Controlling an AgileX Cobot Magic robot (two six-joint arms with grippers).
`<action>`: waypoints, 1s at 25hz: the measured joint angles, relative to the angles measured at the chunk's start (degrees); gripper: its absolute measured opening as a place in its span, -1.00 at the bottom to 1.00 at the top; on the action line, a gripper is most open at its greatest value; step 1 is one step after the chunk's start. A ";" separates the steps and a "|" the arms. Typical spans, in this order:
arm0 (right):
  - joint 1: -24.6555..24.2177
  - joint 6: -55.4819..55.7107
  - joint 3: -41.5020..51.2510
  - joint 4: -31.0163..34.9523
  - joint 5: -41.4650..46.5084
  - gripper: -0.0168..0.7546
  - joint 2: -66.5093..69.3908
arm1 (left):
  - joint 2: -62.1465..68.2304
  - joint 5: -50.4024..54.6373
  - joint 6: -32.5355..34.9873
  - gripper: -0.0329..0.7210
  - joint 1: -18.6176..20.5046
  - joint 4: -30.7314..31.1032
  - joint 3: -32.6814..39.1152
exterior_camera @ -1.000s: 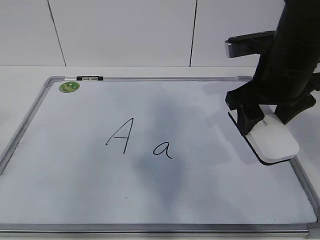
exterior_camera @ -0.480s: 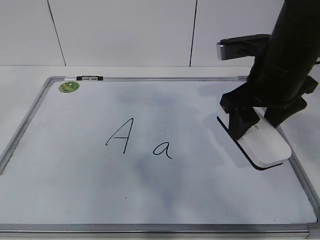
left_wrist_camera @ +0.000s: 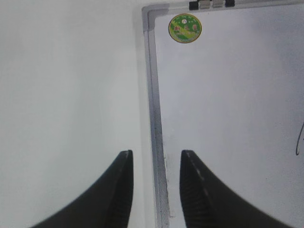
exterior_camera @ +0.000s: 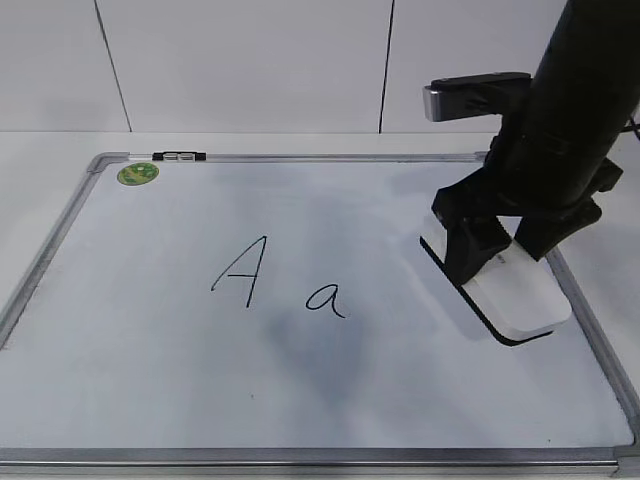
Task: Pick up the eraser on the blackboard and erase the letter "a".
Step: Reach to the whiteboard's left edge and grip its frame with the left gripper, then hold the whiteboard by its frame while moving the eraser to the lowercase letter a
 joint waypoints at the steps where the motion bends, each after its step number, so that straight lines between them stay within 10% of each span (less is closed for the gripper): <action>1: 0.00 0.00 -0.29 0.00 0.14 0.45 0.27 | 1.67 0.46 0.00 -0.29 0.00 0.00 -0.50; 25: 0.00 -1.37 -9.51 2.78 0.14 0.45 10.37 | 29.35 5.14 0.00 -0.27 4.17 -4.60 -8.84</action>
